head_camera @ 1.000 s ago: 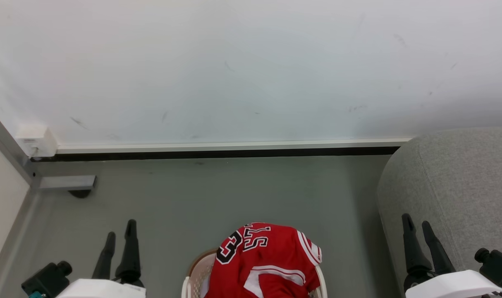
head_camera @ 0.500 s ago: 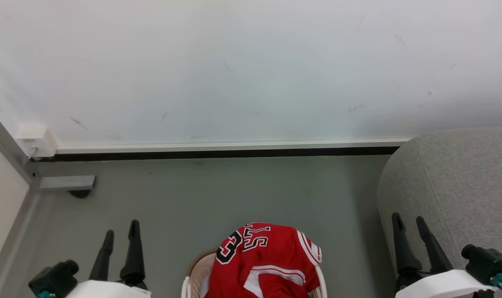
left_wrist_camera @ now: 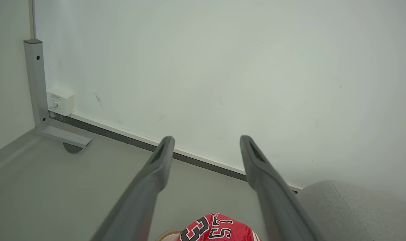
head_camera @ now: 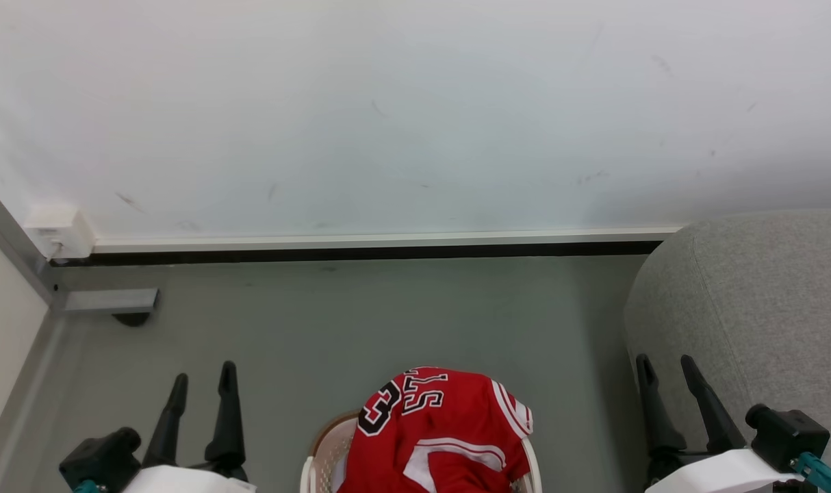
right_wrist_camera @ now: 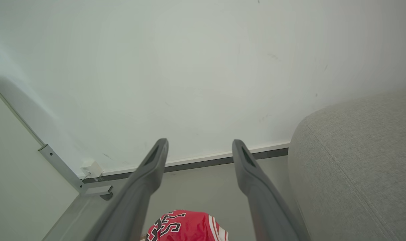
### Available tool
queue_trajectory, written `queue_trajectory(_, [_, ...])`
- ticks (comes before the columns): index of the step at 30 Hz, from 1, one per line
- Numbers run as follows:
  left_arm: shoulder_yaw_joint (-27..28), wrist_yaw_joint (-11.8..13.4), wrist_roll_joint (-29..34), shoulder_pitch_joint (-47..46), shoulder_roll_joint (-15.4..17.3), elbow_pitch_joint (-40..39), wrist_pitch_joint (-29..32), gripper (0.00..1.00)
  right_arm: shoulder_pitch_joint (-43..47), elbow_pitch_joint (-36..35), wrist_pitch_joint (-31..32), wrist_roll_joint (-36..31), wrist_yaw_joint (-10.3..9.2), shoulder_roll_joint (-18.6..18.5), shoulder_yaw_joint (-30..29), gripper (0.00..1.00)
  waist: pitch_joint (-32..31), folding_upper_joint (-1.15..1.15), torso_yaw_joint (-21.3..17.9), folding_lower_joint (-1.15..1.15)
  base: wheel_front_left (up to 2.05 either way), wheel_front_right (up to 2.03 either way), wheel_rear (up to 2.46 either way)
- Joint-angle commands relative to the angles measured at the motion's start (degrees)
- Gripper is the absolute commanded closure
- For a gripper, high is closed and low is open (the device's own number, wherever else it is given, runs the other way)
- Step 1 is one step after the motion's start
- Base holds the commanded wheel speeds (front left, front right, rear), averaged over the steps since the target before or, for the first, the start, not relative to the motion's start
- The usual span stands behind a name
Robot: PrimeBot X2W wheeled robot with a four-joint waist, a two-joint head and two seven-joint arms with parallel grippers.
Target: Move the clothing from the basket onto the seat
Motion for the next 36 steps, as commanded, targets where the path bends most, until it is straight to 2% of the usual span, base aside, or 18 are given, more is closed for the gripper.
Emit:
queue_trajectory(1, [0.0, 0.0, 1.9, 0.3, 0.5, -0.6, -0.7, 0.00, -1.3, -0.3, -0.6, -1.5, -0.08, -0.6, 0.3, 0.00, 0.0, 0.00, 0.0, 0.00, 0.00, 0.00, 0.00])
queue_trajectory(36, [0.2, 0.2, 17.6, 1.2, 0.1, -1.3, -4.6, 0.00, -2.2, -0.7, -4.5, -13.8, -0.11, -0.6, 3.7, 0.00, 0.0, 0.00, -0.2, 0.00, 0.00, 0.00, 0.00])
